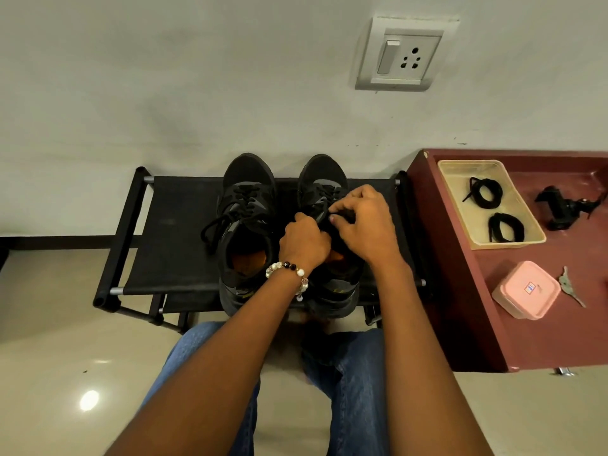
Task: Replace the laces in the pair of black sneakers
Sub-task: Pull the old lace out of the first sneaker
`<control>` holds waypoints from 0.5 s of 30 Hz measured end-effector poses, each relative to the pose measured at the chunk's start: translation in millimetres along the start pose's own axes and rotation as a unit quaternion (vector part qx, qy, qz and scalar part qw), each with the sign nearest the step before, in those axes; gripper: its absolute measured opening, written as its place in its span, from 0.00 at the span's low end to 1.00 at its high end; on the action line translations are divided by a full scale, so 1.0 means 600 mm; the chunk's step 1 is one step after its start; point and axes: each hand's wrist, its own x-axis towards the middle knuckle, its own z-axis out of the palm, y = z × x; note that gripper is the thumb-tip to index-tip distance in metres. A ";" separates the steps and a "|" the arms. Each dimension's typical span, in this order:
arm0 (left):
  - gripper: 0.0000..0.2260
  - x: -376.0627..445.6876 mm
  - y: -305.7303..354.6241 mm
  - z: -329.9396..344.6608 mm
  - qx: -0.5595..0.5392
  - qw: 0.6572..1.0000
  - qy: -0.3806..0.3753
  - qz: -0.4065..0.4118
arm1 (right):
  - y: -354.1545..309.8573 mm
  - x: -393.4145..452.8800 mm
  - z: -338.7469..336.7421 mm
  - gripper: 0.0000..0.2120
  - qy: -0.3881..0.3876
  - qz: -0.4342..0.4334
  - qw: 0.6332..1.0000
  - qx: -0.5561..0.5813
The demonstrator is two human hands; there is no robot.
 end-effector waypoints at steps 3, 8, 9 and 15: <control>0.18 0.000 -0.001 0.000 0.002 1.000 0.002 0.001 | -0.005 0.001 0.001 0.03 0.032 0.018 0.998 0.047; 0.18 0.003 -0.002 0.002 -0.004 1.000 -0.005 -0.001 | -0.008 0.000 -0.025 0.08 0.147 0.143 0.817 0.538; 0.18 0.004 -0.002 0.002 -0.004 1.000 -0.006 -0.002 | -0.009 -0.002 -0.035 0.08 0.145 0.150 0.755 0.622; 0.18 0.002 0.000 0.003 0.000 1.000 -0.002 -0.003 | 0.001 0.003 -0.022 0.07 0.142 0.140 0.829 0.522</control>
